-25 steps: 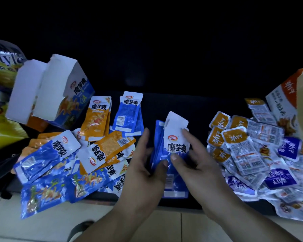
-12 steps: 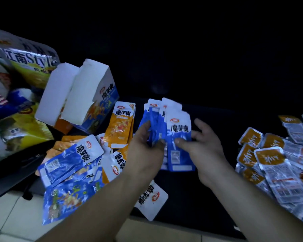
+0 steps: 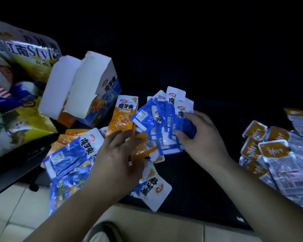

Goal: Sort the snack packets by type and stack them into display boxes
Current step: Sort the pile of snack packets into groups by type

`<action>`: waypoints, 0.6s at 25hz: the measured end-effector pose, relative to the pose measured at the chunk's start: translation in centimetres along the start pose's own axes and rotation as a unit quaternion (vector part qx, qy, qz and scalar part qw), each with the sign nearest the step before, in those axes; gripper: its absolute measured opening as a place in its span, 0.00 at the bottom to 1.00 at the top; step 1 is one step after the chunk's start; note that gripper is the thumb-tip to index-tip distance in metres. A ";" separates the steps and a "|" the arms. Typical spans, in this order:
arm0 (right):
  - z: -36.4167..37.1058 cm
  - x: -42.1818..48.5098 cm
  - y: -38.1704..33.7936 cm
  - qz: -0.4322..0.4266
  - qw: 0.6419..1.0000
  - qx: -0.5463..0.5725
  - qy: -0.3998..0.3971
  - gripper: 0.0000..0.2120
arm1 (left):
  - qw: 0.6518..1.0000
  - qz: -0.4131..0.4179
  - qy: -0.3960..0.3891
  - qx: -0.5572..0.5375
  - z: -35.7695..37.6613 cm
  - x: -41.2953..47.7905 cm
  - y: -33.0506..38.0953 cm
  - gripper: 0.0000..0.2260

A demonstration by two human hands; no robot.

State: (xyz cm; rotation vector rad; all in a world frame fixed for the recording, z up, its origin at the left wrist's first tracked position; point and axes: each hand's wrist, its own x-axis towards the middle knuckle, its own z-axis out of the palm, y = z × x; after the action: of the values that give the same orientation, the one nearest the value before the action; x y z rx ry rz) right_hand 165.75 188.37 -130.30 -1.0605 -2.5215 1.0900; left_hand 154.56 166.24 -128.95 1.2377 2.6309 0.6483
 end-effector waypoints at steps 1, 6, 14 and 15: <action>0.1 -0.8 0.0 -0.035 0.998 -0.035 -0.030 0.32 | 0.998 -0.001 -0.054 0.021 -0.2 -1.1 -0.9 0.31; 1.8 -1.9 0.7 -0.113 0.966 -0.182 -0.147 0.39 | 0.986 -0.025 -0.164 0.023 0.9 -3.5 -2.4 0.47; 2.1 -3.3 1.2 -0.164 0.975 -0.148 0.009 0.25 | 1.000 0.012 -0.018 -0.005 0.8 -3.6 -1.1 0.26; 2.3 -3.9 1.0 -0.170 0.977 -0.129 -0.006 0.25 | 1.000 0.010 -0.009 0.009 0.9 -3.3 -0.7 0.24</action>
State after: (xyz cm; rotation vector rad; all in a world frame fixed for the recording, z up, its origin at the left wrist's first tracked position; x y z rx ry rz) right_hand 168.08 184.83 -132.26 -0.6339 -2.7710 0.6923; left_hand 156.51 163.62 -130.22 1.2708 2.6187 0.6162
